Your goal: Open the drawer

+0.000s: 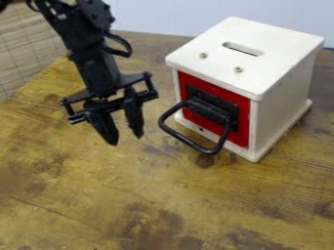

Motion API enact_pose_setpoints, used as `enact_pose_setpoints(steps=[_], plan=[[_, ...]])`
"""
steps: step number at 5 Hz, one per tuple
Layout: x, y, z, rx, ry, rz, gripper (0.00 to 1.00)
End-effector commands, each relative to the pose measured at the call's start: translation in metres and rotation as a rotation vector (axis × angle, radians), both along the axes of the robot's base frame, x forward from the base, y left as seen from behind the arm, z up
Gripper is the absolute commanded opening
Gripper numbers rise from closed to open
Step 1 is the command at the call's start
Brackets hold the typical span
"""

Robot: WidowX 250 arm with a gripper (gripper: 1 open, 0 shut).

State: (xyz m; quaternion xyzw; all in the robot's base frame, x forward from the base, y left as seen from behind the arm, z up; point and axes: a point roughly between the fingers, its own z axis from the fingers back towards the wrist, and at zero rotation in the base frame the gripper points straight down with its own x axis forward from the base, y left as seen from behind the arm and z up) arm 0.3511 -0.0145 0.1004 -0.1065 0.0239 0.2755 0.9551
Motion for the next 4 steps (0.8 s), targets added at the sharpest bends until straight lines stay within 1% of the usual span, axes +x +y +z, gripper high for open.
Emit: enact_pose_setpoints(steps=[1,2,3,4], plan=[[0.026,-0.001,0.011,-0.004,-0.09,0.0,1.0],[0.027,-0.001,0.001,-0.009,-0.093,-0.061,1.0],[0.026,-0.001,-0.011,-0.018,-0.102,-0.106,1.0],[0.022,-0.006,-0.014,-0.017,-0.106,-0.029,1.0]])
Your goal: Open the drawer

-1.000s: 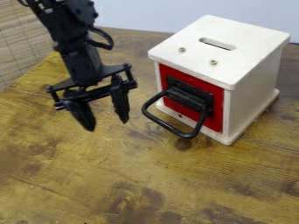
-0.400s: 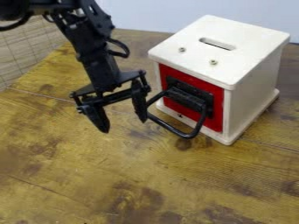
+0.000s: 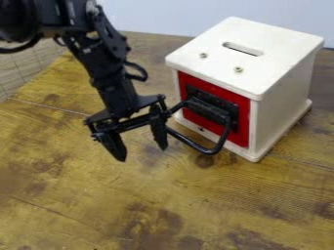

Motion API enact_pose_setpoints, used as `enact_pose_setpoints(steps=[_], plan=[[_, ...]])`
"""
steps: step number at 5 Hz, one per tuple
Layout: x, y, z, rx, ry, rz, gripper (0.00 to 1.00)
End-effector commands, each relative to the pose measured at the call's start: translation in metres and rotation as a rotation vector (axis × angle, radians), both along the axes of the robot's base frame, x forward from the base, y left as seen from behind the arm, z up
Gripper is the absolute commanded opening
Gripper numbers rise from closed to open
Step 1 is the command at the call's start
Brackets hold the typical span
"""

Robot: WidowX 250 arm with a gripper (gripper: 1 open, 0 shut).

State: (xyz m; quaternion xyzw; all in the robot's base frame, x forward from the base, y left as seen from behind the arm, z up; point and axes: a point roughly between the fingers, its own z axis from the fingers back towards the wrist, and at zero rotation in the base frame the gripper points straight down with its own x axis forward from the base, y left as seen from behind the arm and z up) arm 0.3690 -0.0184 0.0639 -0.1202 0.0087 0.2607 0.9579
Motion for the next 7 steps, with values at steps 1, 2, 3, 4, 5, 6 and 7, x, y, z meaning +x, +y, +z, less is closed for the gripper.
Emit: enact_pose_setpoints(steps=[1,2,3,4,5,6,7], plan=[[0.005,-0.009,0.021,-0.008,-0.079,0.085,1.0],[0.006,-0.009,0.018,-0.021,-0.086,0.107,1.0],[0.006,-0.011,0.018,-0.039,-0.091,0.121,1.0],[0.006,-0.012,0.018,-0.052,-0.095,0.123,1.0],[0.004,-0.016,0.023,-0.065,-0.099,0.13,1.0],[0.002,-0.02,0.027,-0.082,-0.106,0.132,1.0],[0.005,-0.014,0.02,-0.1,-0.108,0.079,1.0]])
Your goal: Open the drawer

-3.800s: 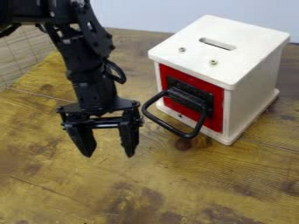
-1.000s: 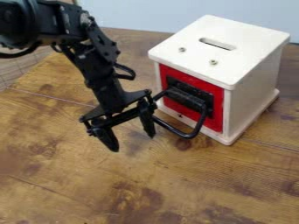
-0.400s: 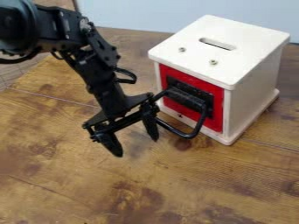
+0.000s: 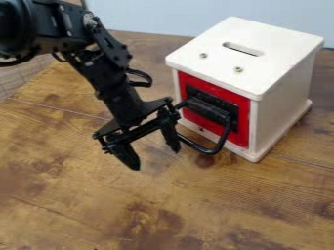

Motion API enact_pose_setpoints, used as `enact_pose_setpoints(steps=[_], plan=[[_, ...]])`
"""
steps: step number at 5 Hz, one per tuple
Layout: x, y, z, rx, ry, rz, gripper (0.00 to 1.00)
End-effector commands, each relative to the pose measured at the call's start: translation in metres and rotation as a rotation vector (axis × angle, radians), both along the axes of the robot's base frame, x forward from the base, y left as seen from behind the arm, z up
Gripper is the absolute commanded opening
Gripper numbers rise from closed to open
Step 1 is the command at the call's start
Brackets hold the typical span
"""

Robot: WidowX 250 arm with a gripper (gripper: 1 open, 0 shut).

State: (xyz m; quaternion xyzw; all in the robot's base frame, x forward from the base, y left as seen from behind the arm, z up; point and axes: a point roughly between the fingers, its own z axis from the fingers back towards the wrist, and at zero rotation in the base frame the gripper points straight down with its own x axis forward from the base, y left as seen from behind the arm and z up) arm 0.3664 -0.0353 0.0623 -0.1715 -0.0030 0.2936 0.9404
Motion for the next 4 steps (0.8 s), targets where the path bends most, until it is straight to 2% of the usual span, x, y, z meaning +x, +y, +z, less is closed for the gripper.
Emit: enact_pose_setpoints(steps=[1,2,3,4], plan=[[0.011,0.009,0.014,-0.019,-0.07,-0.038,1.0],[0.014,-0.003,0.014,-0.038,-0.08,-0.004,1.0],[0.013,-0.017,0.015,-0.047,-0.084,-0.006,1.0],[0.012,-0.017,0.012,-0.057,-0.087,0.006,1.0]])
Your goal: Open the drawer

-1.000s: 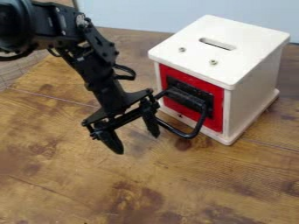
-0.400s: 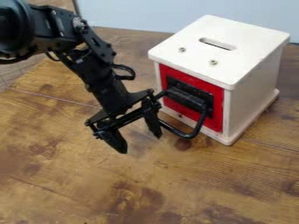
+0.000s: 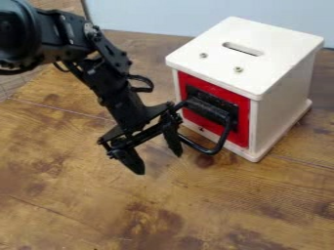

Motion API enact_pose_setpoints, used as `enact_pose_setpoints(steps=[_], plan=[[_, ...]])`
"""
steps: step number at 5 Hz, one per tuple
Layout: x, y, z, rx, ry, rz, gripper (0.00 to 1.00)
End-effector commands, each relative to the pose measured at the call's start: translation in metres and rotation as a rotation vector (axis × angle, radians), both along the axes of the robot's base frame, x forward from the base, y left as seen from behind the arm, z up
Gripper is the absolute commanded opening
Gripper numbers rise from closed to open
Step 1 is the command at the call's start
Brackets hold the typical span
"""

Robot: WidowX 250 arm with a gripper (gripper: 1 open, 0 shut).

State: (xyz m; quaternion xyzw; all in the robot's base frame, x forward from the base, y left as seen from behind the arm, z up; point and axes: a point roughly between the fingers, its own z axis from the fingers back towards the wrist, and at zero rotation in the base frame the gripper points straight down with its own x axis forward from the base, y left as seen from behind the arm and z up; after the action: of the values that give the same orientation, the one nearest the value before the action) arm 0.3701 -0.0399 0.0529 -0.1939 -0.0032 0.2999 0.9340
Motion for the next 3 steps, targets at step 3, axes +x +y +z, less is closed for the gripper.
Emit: enact_pose_setpoints(steps=[3], plan=[[0.009,-0.002,0.01,-0.023,-0.092,0.056,1.0]])
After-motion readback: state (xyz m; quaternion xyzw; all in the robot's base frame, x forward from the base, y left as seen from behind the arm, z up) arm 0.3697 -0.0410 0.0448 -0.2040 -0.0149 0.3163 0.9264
